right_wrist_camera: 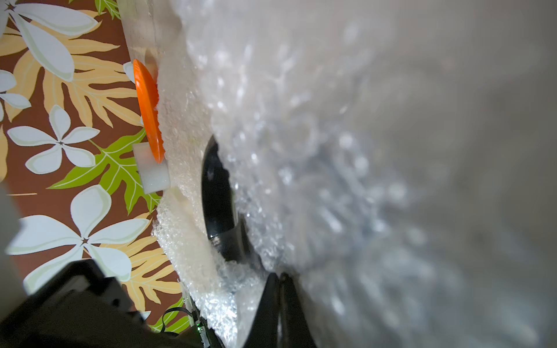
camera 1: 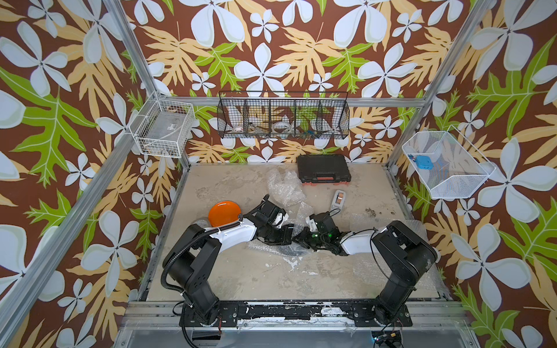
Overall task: Wrap dinner plates in bubble wrap
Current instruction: Wrap the plate in the bubble wrap.
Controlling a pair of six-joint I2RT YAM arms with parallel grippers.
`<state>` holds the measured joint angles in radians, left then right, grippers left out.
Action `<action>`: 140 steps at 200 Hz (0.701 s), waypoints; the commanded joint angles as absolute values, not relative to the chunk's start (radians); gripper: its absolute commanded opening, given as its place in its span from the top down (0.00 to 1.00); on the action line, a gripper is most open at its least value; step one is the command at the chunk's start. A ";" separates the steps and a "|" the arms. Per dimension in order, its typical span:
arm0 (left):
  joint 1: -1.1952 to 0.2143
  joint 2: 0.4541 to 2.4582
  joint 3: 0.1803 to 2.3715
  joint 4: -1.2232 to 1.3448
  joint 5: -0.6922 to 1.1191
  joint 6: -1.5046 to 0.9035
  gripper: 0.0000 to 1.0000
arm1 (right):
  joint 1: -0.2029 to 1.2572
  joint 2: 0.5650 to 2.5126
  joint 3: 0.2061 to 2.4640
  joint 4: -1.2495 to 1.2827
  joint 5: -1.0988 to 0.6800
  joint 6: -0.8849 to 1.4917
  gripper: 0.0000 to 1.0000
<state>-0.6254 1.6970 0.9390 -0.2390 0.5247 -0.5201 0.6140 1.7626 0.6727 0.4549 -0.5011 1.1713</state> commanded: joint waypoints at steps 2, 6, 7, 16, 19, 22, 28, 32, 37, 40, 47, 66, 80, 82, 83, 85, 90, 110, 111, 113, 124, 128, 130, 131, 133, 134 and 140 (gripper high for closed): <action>-0.627 1.727 0.919 -0.171 0.540 -0.554 0.90 | 0.620 1.754 0.686 0.480 -0.520 1.183 1.00; -0.627 1.732 0.917 -0.161 0.541 -0.556 0.90 | 0.621 1.752 0.686 0.483 -0.523 1.186 1.00; -0.627 1.734 0.917 -0.159 0.540 -0.557 0.90 | 0.620 1.752 0.686 0.482 -0.524 1.186 1.00; -0.627 1.743 0.916 -0.136 0.544 -0.565 0.90 | 0.625 1.746 0.683 0.483 -0.528 1.190 1.00; -0.627 1.745 0.916 -0.128 0.546 -0.568 0.89 | 0.626 1.743 0.683 0.484 -0.527 1.191 1.00; -0.627 1.748 0.916 -0.119 0.547 -0.572 0.89 | 0.626 1.741 0.682 0.484 -0.526 1.190 1.00; -0.627 1.752 0.915 -0.105 0.547 -0.577 0.89 | 0.629 1.738 0.679 0.487 -0.527 1.193 1.00; -0.627 1.757 0.916 -0.104 0.542 -0.580 0.89 | 0.630 1.737 0.678 0.488 -0.531 1.195 1.00; -0.627 1.763 0.923 -0.115 0.528 -0.581 0.89 | 0.630 1.734 0.677 0.488 -0.534 1.196 1.00; -0.627 1.768 0.928 -0.129 0.512 -0.581 0.89 | 0.630 1.734 0.678 0.487 -0.536 1.194 1.00; -0.627 1.781 0.940 -0.171 0.471 -0.580 0.90 | 0.630 1.727 0.684 0.473 -0.539 1.183 1.00; -0.627 1.817 0.970 -0.288 0.360 -0.574 0.91 | 0.630 1.694 0.730 0.341 -0.500 1.103 0.85; -0.627 1.835 0.971 -0.325 0.326 -0.564 0.92 | 0.625 1.666 0.778 0.212 -0.464 1.027 0.68; -0.627 1.836 0.970 -0.327 0.323 -0.564 0.92 | 0.625 1.662 0.784 0.195 -0.460 1.017 0.67; -0.627 1.837 0.969 -0.328 0.323 -0.564 0.92 | 0.624 1.659 0.787 0.187 -0.459 1.013 0.66; -0.627 1.838 0.969 -0.329 0.322 -0.563 0.92 | 0.623 1.655 0.793 0.176 -0.455 1.004 0.65; -0.627 1.840 0.965 -0.332 0.319 -0.563 0.92 | 0.621 1.641 0.803 0.140 -0.448 0.985 0.63; -0.627 1.846 0.953 -0.334 0.314 -0.563 0.92 | 0.618 1.585 0.809 0.058 -0.427 0.941 0.59; -0.627 1.846 0.952 -0.334 0.314 -0.562 0.92 | 0.618 1.583 0.808 0.055 -0.427 0.939 0.59; -0.627 1.847 0.952 -0.334 0.314 -0.562 0.92 | 0.618 1.580 0.806 0.050 -0.427 0.937 0.58; -0.627 1.852 0.949 -0.334 0.318 -0.561 0.92 | 0.616 1.562 0.797 0.020 -0.436 0.928 0.59; -0.627 1.853 0.948 -0.335 0.317 -0.561 0.92 | 0.617 1.556 0.791 0.010 -0.438 0.926 0.59; -0.627 1.853 0.947 -0.335 0.315 -0.561 0.93 | 0.615 1.552 0.789 0.006 -0.440 0.925 0.59; -0.627 1.853 0.947 -0.334 0.315 -0.561 0.93 | 0.616 1.551 0.787 0.005 -0.441 0.924 0.59; -0.627 1.852 0.945 -0.334 0.315 -0.560 0.93 | 0.617 1.549 0.783 0.002 -0.443 0.924 0.59; -0.627 1.852 0.946 -0.334 0.315 -0.561 0.93 | 0.617 1.547 0.780 0.001 -0.444 0.925 0.59; -0.627 1.851 0.944 -0.335 0.316 -0.561 0.93 | 0.617 1.533 0.763 0.002 -0.447 0.928 0.61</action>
